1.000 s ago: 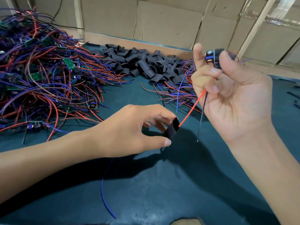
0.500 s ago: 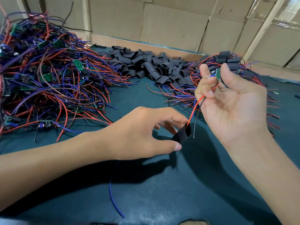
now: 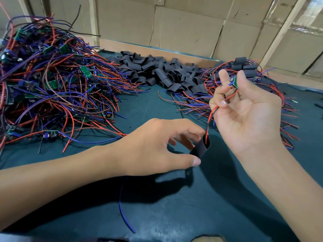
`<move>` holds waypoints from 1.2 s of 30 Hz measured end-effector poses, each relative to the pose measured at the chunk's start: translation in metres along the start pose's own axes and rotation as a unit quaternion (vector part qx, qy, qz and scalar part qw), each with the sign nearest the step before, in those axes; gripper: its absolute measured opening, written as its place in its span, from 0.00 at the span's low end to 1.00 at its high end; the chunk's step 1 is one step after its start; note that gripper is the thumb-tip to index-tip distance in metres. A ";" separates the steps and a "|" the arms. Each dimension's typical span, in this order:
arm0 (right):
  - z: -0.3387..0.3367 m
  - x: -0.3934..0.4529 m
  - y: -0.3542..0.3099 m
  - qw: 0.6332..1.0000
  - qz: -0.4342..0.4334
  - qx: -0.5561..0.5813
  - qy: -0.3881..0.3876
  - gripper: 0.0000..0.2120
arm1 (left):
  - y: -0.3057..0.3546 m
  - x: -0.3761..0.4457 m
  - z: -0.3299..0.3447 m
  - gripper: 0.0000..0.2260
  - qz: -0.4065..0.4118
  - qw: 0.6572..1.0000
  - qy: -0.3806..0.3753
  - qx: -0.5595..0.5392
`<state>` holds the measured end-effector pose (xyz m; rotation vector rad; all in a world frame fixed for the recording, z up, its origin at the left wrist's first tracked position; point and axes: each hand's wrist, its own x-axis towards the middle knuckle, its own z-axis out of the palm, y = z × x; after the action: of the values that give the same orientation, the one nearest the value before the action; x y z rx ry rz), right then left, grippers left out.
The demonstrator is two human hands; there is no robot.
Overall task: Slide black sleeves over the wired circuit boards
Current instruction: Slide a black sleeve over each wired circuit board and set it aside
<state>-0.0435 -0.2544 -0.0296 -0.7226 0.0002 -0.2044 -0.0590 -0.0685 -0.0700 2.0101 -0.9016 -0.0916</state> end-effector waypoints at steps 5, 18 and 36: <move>0.001 -0.006 0.000 0.996 0.005 -0.004 -0.087 0.08 | -0.003 0.001 0.000 0.16 -0.016 0.998 0.039 -0.042; -0.005 -0.007 0.019 0.953 -0.097 -0.254 -0.131 0.09 | -0.027 0.007 -0.032 0.20 0.034 0.959 0.243 0.140; -0.006 -0.016 0.038 0.922 -0.231 -0.299 -0.081 0.09 | -0.026 0.008 -0.036 0.16 0.214 0.847 0.287 0.392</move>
<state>-0.0521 -0.2275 -0.0605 -1.3465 -0.2800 -0.6129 -0.0242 -0.0396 -0.0664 2.2627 -1.0431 1.2508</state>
